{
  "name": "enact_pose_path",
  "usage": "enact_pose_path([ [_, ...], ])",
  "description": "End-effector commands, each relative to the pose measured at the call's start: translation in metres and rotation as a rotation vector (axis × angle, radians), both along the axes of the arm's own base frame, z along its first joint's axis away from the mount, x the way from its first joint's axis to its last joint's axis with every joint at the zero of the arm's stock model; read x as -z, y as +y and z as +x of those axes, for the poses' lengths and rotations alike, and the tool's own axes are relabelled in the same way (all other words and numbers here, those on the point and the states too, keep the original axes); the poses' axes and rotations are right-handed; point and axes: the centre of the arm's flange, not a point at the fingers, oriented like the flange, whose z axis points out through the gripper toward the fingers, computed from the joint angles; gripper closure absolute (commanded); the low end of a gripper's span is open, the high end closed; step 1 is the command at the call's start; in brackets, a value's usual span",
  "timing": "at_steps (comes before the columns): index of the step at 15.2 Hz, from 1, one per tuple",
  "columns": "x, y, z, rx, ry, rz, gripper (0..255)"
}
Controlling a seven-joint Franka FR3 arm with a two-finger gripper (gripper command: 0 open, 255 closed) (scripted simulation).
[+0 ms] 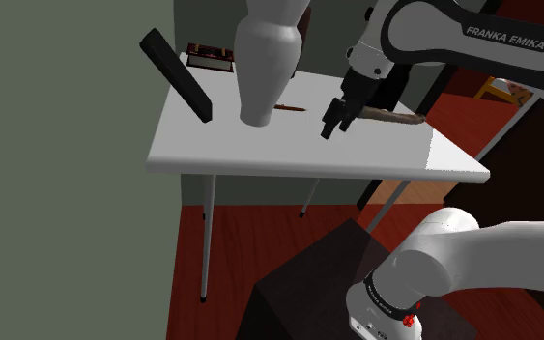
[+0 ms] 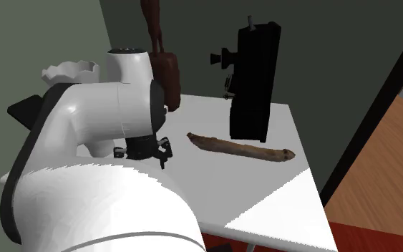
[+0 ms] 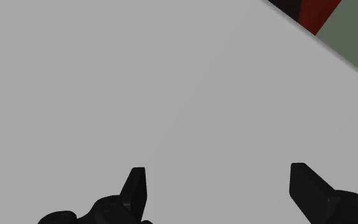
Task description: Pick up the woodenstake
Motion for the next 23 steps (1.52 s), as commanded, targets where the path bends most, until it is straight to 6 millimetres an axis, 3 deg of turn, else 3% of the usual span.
enact_pose_path([
  [1,0.0,0.0,0.0,0.0,0.0,0.0,0],
  [7,-0.012,-0.082,-0.02,-0.224,-0.012,0.03,0],
  [12,-0.02,-0.152,-0.023,-0.411,-0.022,0.055,0],
  [17,-0.026,-0.222,-0.012,-0.597,-0.032,0.08,0],
  [23,-0.032,-0.301,0.017,-0.821,-0.043,0.11,0],
])
